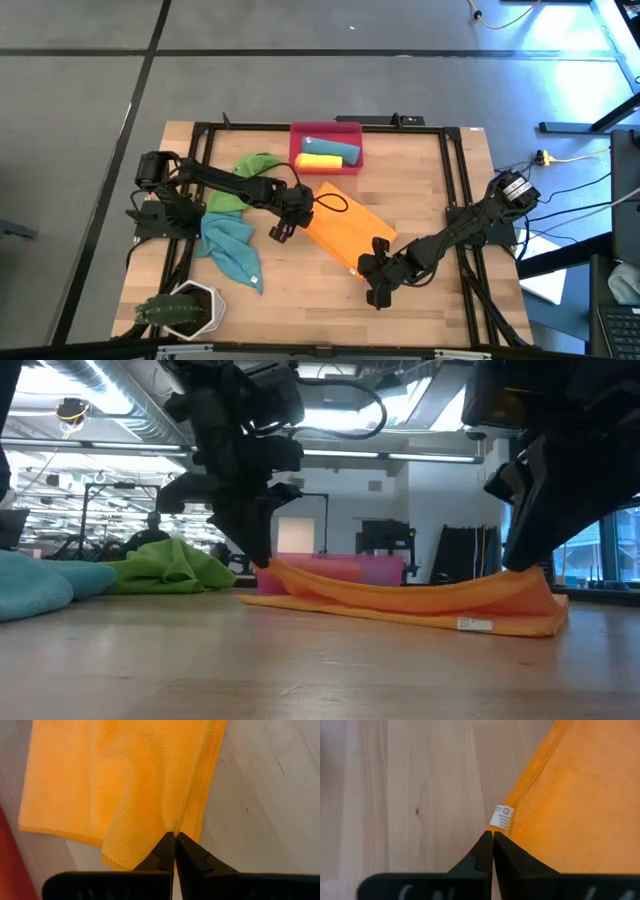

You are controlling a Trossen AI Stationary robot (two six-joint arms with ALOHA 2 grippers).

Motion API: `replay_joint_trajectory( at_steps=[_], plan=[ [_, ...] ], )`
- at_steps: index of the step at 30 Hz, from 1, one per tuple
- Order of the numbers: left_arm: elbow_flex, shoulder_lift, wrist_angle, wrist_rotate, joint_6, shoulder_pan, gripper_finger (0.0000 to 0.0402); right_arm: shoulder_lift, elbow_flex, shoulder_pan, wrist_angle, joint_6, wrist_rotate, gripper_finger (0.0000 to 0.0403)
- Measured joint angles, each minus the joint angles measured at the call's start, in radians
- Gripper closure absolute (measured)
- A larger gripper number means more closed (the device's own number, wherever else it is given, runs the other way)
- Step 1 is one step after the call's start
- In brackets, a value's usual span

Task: Roll microfiber towels into tight, uniform cylinder then place into a basket
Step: Roll the orange microfiber cloth

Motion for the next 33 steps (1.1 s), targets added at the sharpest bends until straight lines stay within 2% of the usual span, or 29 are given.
replay_joint_trajectory(
  at_steps=[3,8,12,15,20,25,33],
  plan=[
    [0.000,0.000,0.001,0.000,0.002,0.000,0.0380,0.000,0.000,-0.004,0.016,0.000,-0.002,0.0361],
    [0.000,0.000,0.002,-0.012,0.000,0.000,0.0326,0.000,0.000,-0.007,0.014,-0.001,-0.016,0.0308],
    [0.000,0.000,0.002,-0.094,-0.026,0.000,0.0292,-0.028,0.000,-0.022,-0.028,-0.001,-0.065,0.0271],
    [0.001,-0.017,-0.016,-0.156,-0.053,0.000,0.0282,-0.081,0.000,-0.032,-0.084,-0.002,-0.063,0.0262],
    [0.018,-0.079,-0.048,-0.158,-0.077,0.000,0.0280,-0.187,0.000,-0.041,-0.157,-0.028,0.051,0.0272],
    [0.021,-0.128,0.004,-0.069,-0.110,0.003,0.0280,-0.232,0.002,-0.080,-0.178,-0.080,0.164,0.0282],
    [-0.041,-0.093,0.299,0.123,-0.208,-0.009,0.0280,-0.186,-0.055,-0.206,-0.145,-0.133,0.129,0.0283]
  ],
)
